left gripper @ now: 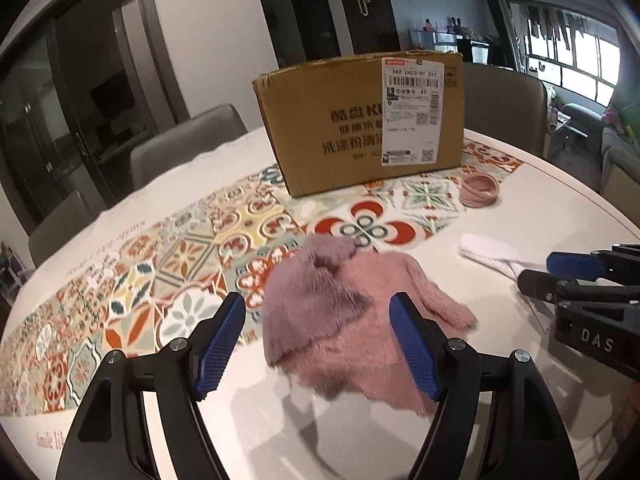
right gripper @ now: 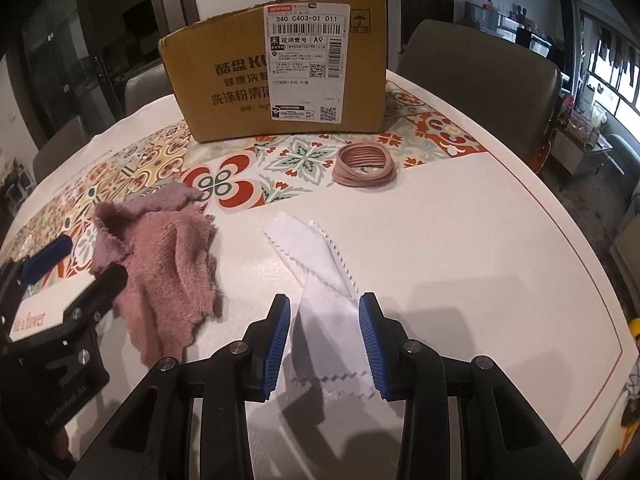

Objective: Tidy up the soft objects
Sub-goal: 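Close left tool on pink towel while right tool grasps white zigzag cloth, then lift pink towel with left tool while right tool carries white cloth to box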

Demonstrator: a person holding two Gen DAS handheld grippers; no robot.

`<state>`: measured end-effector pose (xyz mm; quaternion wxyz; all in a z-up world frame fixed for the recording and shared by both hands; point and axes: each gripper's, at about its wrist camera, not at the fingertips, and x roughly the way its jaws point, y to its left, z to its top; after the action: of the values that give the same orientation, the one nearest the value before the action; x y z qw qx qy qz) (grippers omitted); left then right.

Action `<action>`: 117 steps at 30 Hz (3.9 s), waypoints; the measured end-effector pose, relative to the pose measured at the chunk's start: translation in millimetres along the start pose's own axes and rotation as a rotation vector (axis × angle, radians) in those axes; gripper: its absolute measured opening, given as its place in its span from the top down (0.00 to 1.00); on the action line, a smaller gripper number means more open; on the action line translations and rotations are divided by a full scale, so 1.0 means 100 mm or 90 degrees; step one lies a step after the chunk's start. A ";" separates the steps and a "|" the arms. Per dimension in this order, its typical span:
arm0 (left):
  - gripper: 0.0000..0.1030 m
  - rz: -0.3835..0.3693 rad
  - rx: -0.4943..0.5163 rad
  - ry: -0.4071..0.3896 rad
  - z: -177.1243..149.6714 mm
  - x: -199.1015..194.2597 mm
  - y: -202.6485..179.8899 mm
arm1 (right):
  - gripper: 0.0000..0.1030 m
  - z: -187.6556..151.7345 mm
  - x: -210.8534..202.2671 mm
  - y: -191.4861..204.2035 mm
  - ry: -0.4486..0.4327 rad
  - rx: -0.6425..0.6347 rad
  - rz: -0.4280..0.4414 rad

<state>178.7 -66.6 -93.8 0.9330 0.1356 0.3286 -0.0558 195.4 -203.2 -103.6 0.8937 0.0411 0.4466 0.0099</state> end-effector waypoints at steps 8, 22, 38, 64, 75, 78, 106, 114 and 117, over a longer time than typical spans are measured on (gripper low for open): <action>0.30 -0.020 -0.011 0.016 0.05 0.20 0.02 | 0.63 0.06 0.08 0.02 0.006 -0.012 -0.010; 0.79 -0.046 -0.012 0.021 0.07 0.25 0.00 | 0.80 0.11 0.16 0.03 0.010 -0.033 -0.013; 0.92 -0.051 -0.035 -0.006 0.15 -0.02 0.07 | 0.90 0.15 -0.07 0.07 -0.026 -0.034 0.003; 0.93 -0.091 -0.062 -0.109 0.59 -0.69 0.16 | 0.91 0.36 -0.72 0.11 -0.129 -0.010 0.060; 0.93 -0.097 -0.061 -0.157 0.85 -0.89 0.18 | 0.90 0.51 -0.94 0.10 -0.174 -0.010 0.073; 0.93 -0.099 -0.063 -0.169 0.92 -0.93 0.20 | 0.90 0.56 -0.97 0.09 -0.181 -0.009 0.079; 0.93 -0.090 -0.061 -0.274 1.55 -1.19 0.38 | 0.91 1.11 -1.28 0.21 -0.251 -0.036 0.107; 0.93 -0.094 -0.067 -0.292 1.74 -1.16 0.44 | 0.90 1.31 -1.30 0.21 -0.265 -0.035 0.120; 0.94 -0.095 -0.067 -0.298 1.83 -1.14 0.45 | 0.90 1.40 -1.31 0.21 -0.270 -0.038 0.120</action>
<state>208.3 -74.9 124.8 0.9828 0.0459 0.1154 -0.1370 229.4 -198.1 86.0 0.9636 0.0575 0.2423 0.0975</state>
